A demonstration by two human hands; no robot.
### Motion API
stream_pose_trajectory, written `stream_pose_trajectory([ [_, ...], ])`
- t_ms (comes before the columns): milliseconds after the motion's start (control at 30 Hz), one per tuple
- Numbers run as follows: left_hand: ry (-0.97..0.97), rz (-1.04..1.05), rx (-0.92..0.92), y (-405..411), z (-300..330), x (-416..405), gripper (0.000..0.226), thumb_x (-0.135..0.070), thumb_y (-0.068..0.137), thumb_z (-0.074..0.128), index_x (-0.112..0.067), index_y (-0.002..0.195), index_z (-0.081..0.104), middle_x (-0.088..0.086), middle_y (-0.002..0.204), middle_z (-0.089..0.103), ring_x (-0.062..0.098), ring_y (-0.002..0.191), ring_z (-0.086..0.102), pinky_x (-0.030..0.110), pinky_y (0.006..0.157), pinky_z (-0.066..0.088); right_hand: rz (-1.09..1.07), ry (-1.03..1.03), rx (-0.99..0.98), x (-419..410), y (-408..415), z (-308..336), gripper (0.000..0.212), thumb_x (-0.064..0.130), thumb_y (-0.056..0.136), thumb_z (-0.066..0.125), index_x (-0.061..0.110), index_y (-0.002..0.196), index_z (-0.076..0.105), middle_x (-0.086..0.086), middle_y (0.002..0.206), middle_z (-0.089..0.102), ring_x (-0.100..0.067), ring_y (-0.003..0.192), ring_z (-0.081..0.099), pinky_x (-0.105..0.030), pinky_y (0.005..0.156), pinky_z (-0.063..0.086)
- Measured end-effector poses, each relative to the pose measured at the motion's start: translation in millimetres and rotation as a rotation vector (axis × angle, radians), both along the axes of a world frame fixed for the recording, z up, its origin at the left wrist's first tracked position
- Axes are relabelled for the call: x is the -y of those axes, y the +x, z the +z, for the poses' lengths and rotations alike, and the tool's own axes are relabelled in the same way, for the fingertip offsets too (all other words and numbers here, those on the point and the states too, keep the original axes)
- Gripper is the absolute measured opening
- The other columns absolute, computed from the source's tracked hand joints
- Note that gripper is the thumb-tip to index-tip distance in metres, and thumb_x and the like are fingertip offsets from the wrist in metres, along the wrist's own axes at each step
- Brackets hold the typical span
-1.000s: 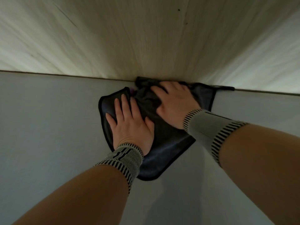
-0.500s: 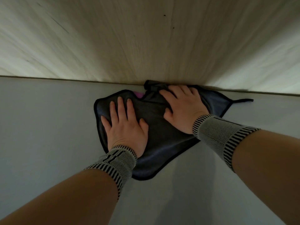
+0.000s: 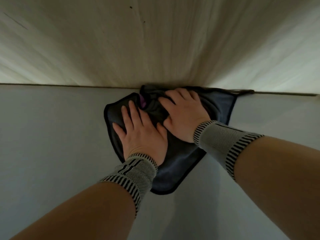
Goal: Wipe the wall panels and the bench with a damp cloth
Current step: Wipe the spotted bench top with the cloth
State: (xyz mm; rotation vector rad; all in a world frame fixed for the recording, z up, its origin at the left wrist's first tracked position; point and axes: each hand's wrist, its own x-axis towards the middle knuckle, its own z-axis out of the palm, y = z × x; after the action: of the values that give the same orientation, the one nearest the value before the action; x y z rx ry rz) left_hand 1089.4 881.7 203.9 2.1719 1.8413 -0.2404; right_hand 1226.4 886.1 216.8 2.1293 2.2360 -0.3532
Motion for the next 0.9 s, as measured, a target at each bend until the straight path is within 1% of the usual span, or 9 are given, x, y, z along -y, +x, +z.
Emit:
stream_pose_trajectory([
  [100,0.01,0.033,0.001,-1.2,1.6,-0.8,0.074,-0.046,0.097,0.021,-0.011,0.157,-0.003,0.005,0.165,-0.015,0.025,0.151,-0.015,0.057,0.12,-0.004,-0.033,-0.002,0.019,4.0,23.8,-0.9,0.063,0.049,0.087,0.043,0.023,0.144,0.038,-0.007,0.144,0.04,-0.029,0.129,0.036,-0.044,0.107,0.027],
  [267,-0.032,-0.129,0.008,31.1,8.1,15.2,0.074,-0.048,0.098,0.019,-0.014,0.156,-0.014,0.005,0.163,-0.021,0.025,0.15,-0.019,0.057,0.119,-0.008,-0.354,-0.042,0.128,48.5,81.3,3.8,0.063,0.058,0.086,0.042,0.02,0.136,0.043,-0.011,0.134,0.045,-0.033,0.123,0.041,-0.044,0.107,0.029],
  [367,-0.031,-0.15,0.028,52.6,5.4,25.1,0.076,-0.048,0.098,0.019,-0.011,0.154,-0.016,0.007,0.162,-0.023,0.026,0.149,-0.02,0.057,0.119,-0.008,-0.479,-0.067,0.132,42.9,75.2,7.3,0.058,0.052,0.088,0.04,0.018,0.135,0.044,-0.011,0.136,0.044,-0.034,0.126,0.038,-0.045,0.108,0.027],
  [433,-0.02,-0.147,0.003,53.0,3.3,26.4,0.077,-0.049,0.097,0.019,-0.01,0.155,-0.015,0.008,0.162,-0.022,0.027,0.149,-0.02,0.057,0.12,-0.007,-0.406,-0.04,0.085,36.6,63.8,9.9,0.054,0.043,0.089,0.043,0.019,0.138,0.043,-0.008,0.141,0.041,-0.032,0.13,0.034,-0.045,0.11,0.024],
  [533,-0.02,-0.155,-0.016,52.4,3.9,25.2,0.073,-0.048,0.097,0.015,-0.009,0.156,-0.002,0.01,0.164,-0.015,0.027,0.15,-0.018,0.058,0.119,-0.007,-0.08,-0.021,-0.017,25.5,44.3,8.6,0.058,0.034,0.091,0.047,0.025,0.147,0.034,0.002,0.151,0.03,-0.026,0.138,0.024,-0.043,0.114,0.018],
  [633,-0.028,-0.151,-0.015,55.6,5.0,26.8,0.072,-0.047,0.097,0.017,-0.009,0.157,0.003,0.009,0.164,-0.014,0.026,0.15,-0.017,0.058,0.119,-0.007,-0.04,-0.023,-0.042,23.8,55.9,7.3,0.058,0.04,0.091,0.045,0.027,0.147,0.033,0.002,0.151,0.03,-0.023,0.137,0.026,-0.039,0.114,0.019],
  [733,-0.024,-0.158,-0.035,52.3,6.1,24.7,0.073,-0.048,0.096,0.018,-0.015,0.156,-0.009,0.005,0.164,-0.019,0.027,0.15,-0.018,0.06,0.119,-0.004,-0.202,-0.01,0.036,49.5,101.9,2.4,0.061,0.054,0.088,0.044,0.024,0.141,0.039,-0.005,0.14,0.041,-0.029,0.128,0.037,-0.041,0.108,0.028],
  [833,-0.031,-0.304,-0.038,73.3,7.9,32.1,0.071,-0.047,0.099,0.018,-0.019,0.156,-0.013,0.004,0.163,-0.02,0.027,0.15,-0.019,0.064,0.117,-0.004,-0.44,-0.024,0.149,83.2,141.5,3.4,0.069,0.064,0.084,0.041,0.019,0.135,0.044,-0.011,0.133,0.046,-0.034,0.123,0.041,-0.045,0.106,0.032],
  [900,-0.027,-0.375,-0.019,95.7,6.7,40.2,0.072,-0.047,0.1,0.018,-0.016,0.156,-0.014,0.005,0.163,-0.022,0.027,0.15,-0.019,0.063,0.116,-0.006,-0.548,-0.05,0.199,84.9,143.4,5.2,0.072,0.066,0.082,0.039,0.015,0.133,0.045,-0.014,0.132,0.046,-0.036,0.123,0.041,-0.046,0.105,0.032],
])
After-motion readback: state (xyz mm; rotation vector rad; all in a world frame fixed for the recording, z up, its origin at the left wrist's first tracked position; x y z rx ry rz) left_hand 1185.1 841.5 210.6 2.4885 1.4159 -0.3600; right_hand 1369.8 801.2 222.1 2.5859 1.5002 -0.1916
